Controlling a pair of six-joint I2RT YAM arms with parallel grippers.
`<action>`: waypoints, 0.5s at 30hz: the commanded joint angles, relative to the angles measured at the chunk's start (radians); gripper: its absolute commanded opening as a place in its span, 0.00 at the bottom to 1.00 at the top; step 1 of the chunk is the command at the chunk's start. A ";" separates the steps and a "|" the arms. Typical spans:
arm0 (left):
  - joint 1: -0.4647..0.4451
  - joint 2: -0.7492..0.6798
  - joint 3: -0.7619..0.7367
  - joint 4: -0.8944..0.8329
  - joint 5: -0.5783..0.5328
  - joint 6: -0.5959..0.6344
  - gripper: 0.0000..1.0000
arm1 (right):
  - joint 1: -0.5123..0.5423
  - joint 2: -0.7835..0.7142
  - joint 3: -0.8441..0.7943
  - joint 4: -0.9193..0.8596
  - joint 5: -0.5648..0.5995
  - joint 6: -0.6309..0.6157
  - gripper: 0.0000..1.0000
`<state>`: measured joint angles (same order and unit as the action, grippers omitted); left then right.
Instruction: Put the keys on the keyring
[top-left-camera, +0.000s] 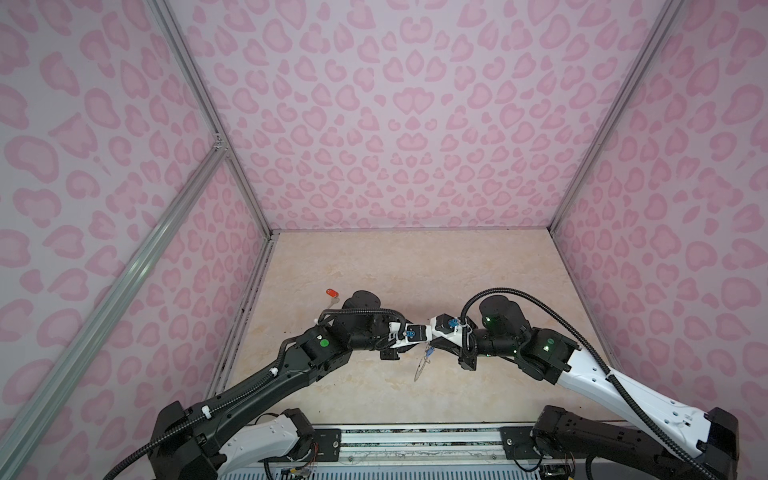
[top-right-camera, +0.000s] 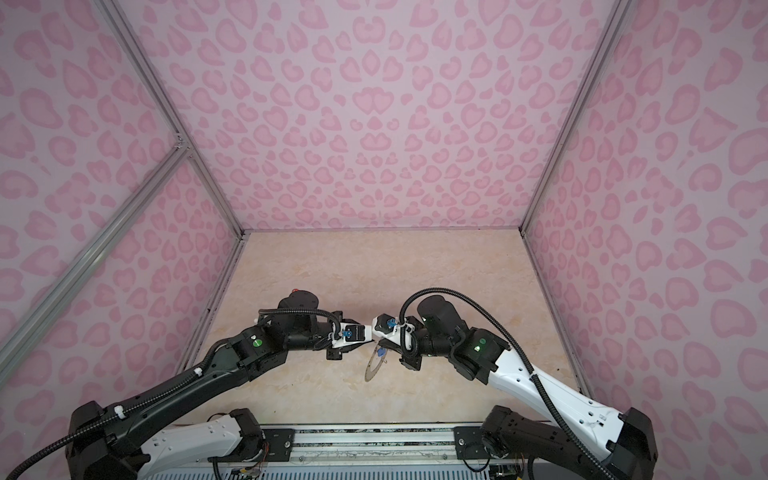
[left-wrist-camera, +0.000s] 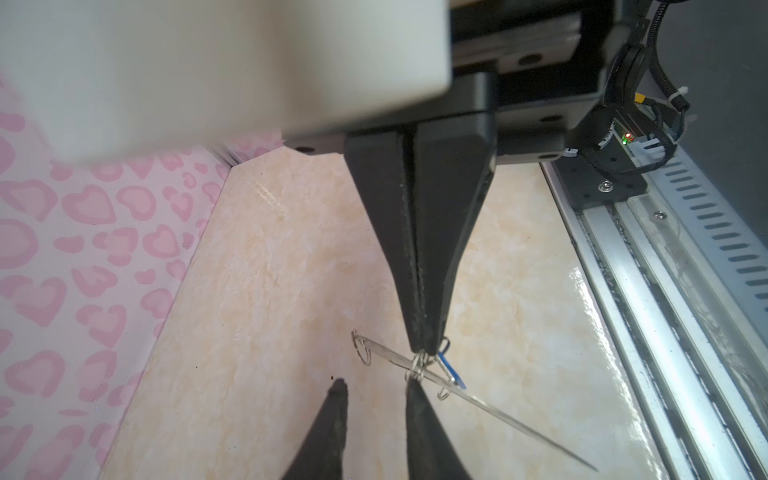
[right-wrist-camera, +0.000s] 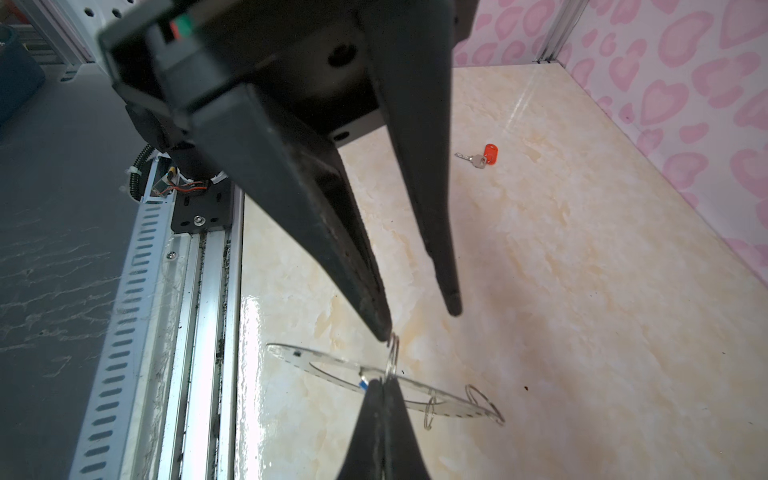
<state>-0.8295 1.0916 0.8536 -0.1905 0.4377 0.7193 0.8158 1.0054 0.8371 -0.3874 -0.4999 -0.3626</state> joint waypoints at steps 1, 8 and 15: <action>-0.008 0.014 0.022 -0.031 -0.020 0.027 0.24 | 0.000 0.004 0.010 0.004 -0.014 -0.013 0.00; -0.017 0.019 0.020 -0.036 -0.007 0.039 0.22 | -0.003 0.006 0.015 0.000 -0.022 -0.016 0.00; -0.017 -0.028 -0.032 0.025 -0.012 0.055 0.23 | -0.035 -0.008 -0.008 0.017 -0.064 0.004 0.00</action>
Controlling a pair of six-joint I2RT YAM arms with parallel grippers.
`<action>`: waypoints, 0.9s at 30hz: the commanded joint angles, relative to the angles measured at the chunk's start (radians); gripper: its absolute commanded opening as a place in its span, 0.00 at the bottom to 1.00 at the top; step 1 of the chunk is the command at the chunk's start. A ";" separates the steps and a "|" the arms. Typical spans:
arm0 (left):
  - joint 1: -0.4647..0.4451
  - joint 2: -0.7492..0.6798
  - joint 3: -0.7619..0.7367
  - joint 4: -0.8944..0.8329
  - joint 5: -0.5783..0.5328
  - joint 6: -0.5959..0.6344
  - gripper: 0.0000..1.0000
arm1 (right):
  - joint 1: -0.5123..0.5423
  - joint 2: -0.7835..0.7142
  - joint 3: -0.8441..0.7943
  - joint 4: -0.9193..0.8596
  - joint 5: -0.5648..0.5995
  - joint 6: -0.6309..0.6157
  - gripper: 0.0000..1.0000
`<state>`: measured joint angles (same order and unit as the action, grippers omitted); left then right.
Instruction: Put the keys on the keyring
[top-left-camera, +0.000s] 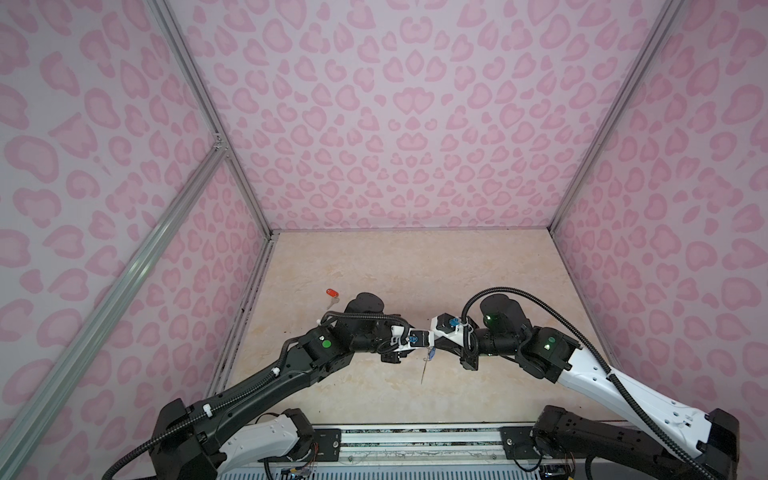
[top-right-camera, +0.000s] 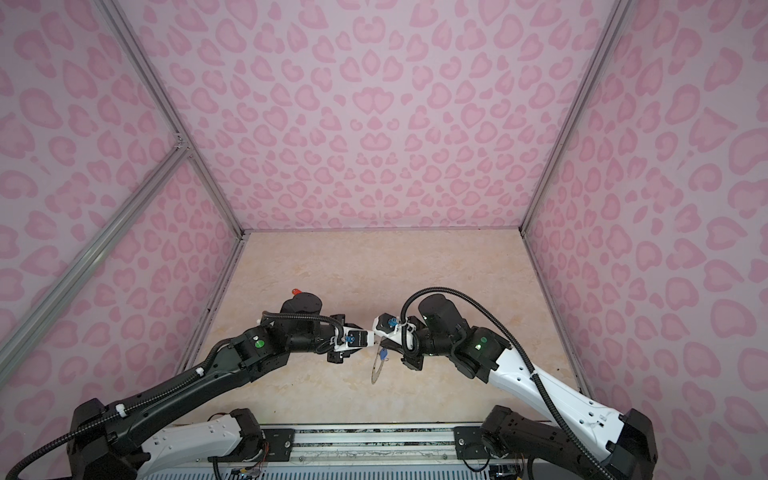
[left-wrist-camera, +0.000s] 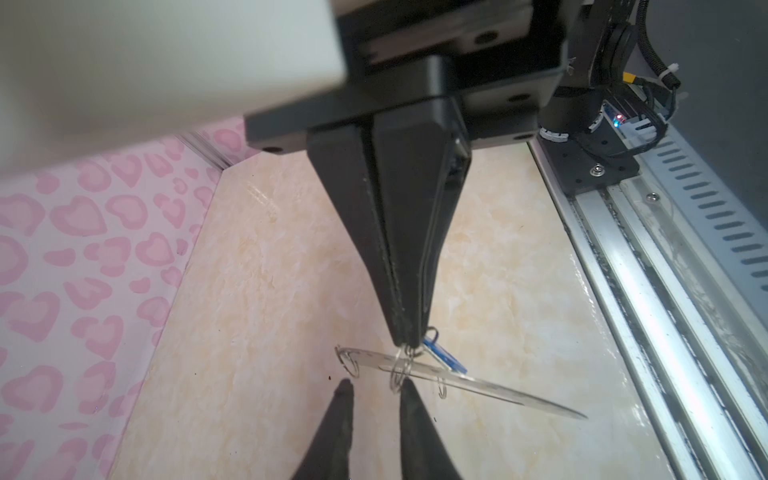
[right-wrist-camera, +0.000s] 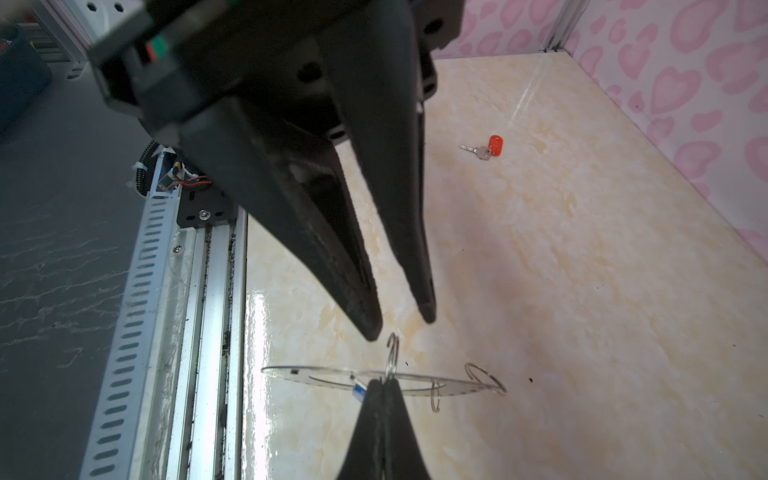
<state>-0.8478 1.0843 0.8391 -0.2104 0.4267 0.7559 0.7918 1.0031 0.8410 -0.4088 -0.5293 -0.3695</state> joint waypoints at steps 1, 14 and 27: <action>0.001 -0.028 -0.024 0.052 -0.010 0.021 0.24 | -0.016 -0.007 -0.015 0.039 -0.041 0.013 0.00; -0.063 -0.029 -0.037 0.074 -0.164 0.121 0.24 | -0.030 0.011 0.007 -0.006 -0.077 0.011 0.00; -0.080 -0.006 -0.023 0.069 -0.164 0.138 0.19 | -0.030 0.030 0.021 -0.016 -0.089 0.006 0.00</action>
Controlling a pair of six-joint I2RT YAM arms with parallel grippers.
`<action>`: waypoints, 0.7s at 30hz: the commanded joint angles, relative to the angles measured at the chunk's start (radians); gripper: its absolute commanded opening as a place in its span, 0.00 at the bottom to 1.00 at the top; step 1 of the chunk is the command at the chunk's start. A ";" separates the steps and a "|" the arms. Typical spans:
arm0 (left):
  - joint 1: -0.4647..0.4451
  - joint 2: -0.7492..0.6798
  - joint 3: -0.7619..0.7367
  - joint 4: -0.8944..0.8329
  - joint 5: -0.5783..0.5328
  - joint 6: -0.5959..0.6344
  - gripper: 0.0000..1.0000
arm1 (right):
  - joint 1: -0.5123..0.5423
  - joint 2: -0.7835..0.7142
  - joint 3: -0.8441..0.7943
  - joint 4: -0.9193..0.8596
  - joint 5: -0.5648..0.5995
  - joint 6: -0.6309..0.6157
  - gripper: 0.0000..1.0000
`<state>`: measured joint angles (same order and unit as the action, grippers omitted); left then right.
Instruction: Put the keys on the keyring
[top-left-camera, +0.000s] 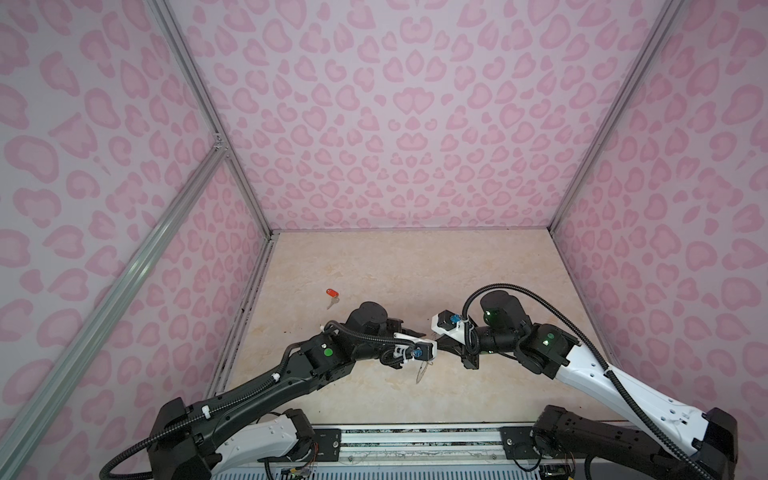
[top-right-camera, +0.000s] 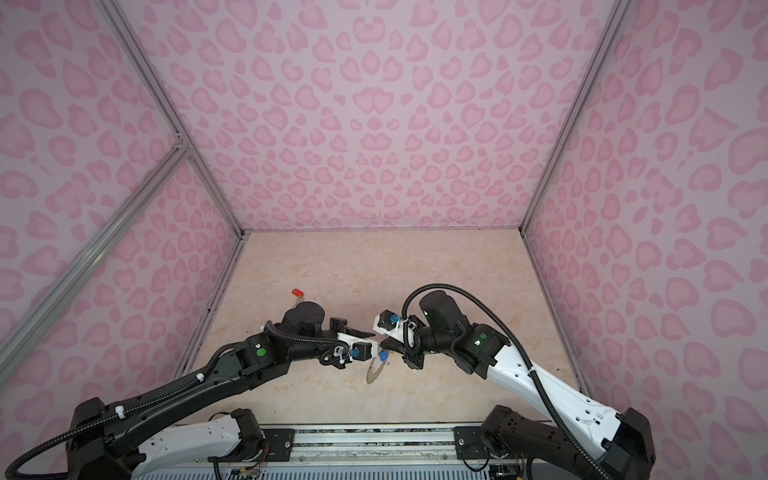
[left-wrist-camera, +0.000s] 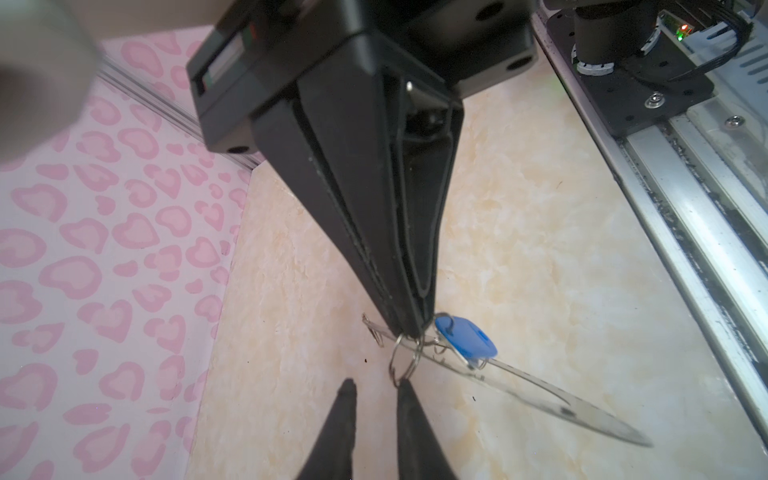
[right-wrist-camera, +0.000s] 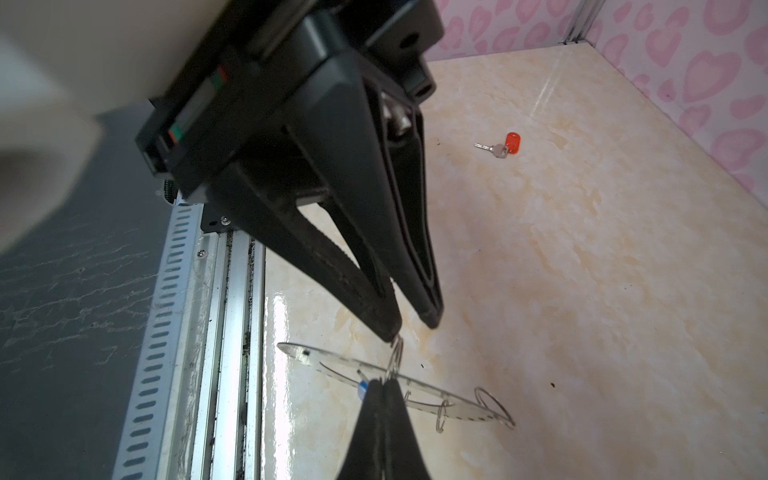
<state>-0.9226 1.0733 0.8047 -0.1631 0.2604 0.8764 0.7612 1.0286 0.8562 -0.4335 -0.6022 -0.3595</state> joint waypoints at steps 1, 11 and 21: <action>-0.007 0.007 0.011 0.020 0.002 0.019 0.18 | 0.001 0.005 0.008 0.007 -0.016 -0.004 0.00; -0.019 0.030 0.026 0.007 0.007 0.030 0.13 | 0.001 0.021 0.017 0.002 -0.024 -0.011 0.00; -0.018 0.034 0.015 0.036 0.028 -0.042 0.03 | 0.000 -0.026 -0.018 0.045 0.077 -0.027 0.19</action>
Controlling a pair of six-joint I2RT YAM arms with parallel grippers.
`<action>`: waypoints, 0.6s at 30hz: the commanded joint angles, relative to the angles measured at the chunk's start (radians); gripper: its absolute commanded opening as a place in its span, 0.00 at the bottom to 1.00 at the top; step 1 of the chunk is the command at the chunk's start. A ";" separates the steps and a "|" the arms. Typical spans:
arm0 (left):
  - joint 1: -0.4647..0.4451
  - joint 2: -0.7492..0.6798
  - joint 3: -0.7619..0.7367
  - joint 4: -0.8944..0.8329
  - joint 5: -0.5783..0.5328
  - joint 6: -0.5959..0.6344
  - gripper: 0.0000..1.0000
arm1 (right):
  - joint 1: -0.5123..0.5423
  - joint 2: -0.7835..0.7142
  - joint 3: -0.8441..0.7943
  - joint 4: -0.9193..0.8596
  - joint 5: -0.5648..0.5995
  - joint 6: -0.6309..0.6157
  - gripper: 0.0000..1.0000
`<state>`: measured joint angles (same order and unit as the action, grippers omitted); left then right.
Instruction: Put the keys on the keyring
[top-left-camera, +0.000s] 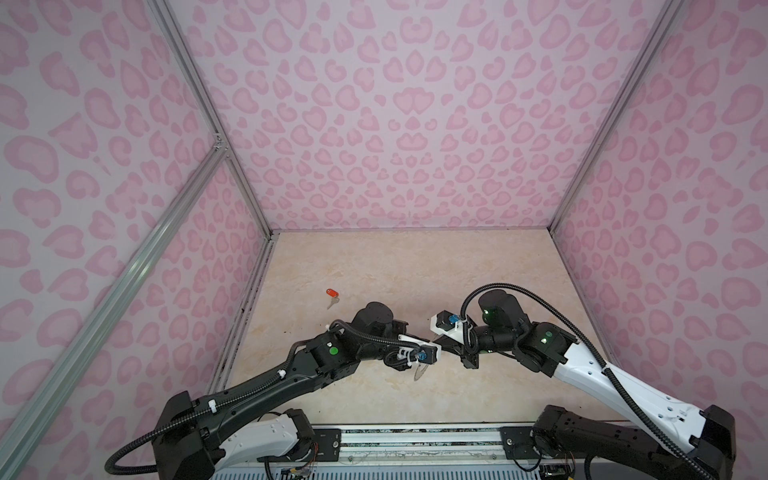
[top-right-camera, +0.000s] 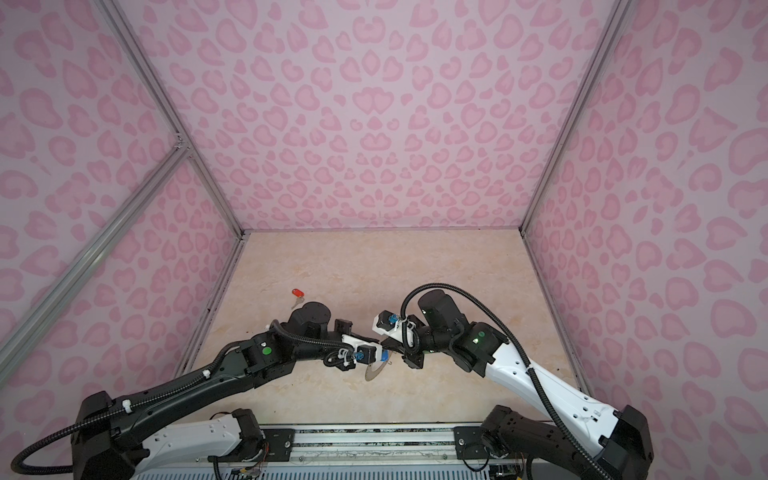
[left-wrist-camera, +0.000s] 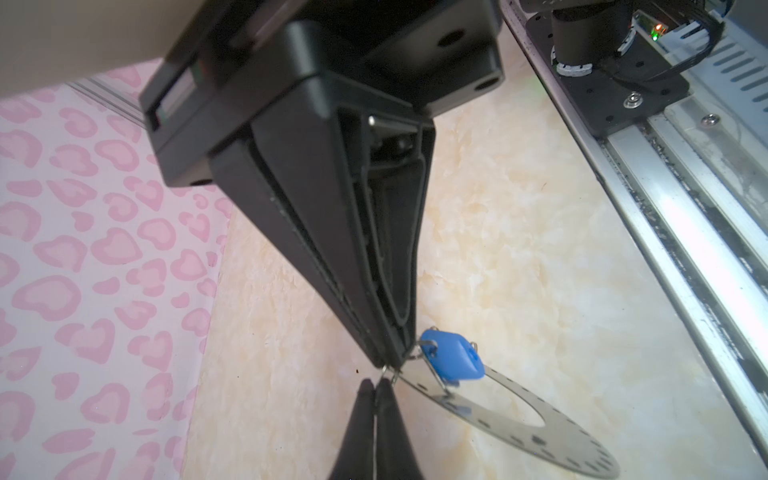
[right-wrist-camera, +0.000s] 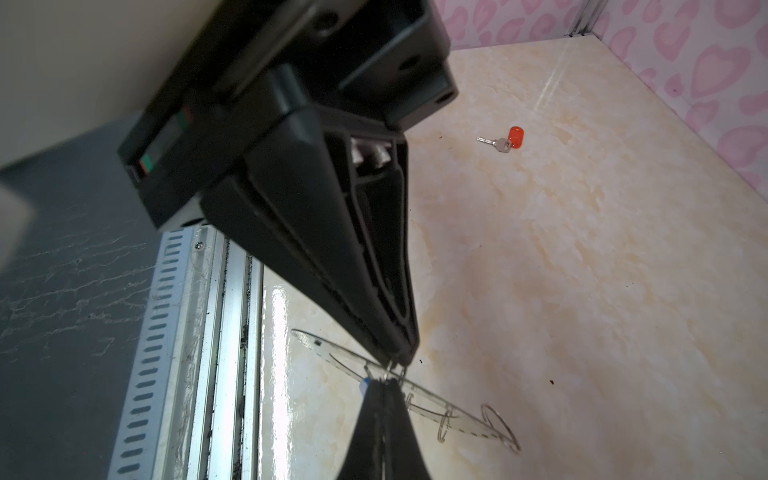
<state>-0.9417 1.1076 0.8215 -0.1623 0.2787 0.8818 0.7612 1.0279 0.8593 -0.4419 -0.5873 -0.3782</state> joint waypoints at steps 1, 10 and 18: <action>0.002 -0.001 -0.005 0.040 0.012 -0.066 0.03 | -0.002 -0.041 -0.034 0.063 0.086 -0.011 0.22; 0.071 -0.041 -0.068 0.184 0.109 -0.328 0.03 | -0.004 -0.194 -0.167 0.193 0.214 0.055 0.33; 0.102 -0.073 -0.117 0.323 0.135 -0.466 0.03 | 0.034 -0.215 -0.205 0.302 0.237 0.080 0.32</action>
<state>-0.8444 1.0462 0.7155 0.0364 0.3855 0.4934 0.7864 0.8082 0.6540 -0.2142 -0.3794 -0.3141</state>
